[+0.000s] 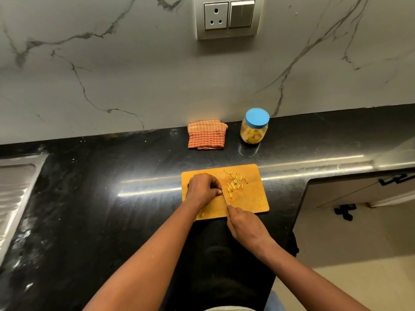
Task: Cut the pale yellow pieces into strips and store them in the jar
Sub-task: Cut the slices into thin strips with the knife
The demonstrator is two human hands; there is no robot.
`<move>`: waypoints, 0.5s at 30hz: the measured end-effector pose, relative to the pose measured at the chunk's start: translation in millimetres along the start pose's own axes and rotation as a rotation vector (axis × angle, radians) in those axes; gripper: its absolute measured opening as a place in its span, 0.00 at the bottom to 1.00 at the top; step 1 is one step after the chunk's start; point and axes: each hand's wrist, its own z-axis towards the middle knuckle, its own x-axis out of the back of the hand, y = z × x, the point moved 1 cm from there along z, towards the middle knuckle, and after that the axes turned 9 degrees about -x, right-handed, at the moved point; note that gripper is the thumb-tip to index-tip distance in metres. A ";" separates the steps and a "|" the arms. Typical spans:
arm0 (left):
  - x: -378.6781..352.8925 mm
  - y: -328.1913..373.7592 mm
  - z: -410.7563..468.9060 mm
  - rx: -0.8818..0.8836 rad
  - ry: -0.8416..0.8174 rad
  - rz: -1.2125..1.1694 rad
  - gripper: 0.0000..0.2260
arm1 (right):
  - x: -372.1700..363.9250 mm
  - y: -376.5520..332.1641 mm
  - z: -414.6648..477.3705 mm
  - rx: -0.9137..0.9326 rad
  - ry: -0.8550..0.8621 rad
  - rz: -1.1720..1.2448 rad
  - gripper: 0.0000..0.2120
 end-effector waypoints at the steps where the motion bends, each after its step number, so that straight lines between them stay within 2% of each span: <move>1: -0.3 0.1 0.1 0.001 0.001 0.002 0.05 | -0.8 0.8 -2.7 0.010 -0.001 -0.014 0.22; 8: 0.2 1.1 0.5 0.016 -0.003 0.019 0.05 | 1.0 17.7 -4.1 0.087 -0.023 -0.085 0.22; 15: 0.8 3.2 1.9 0.052 -0.010 0.031 0.07 | 16.9 40.3 7.9 0.095 -0.005 -0.002 0.23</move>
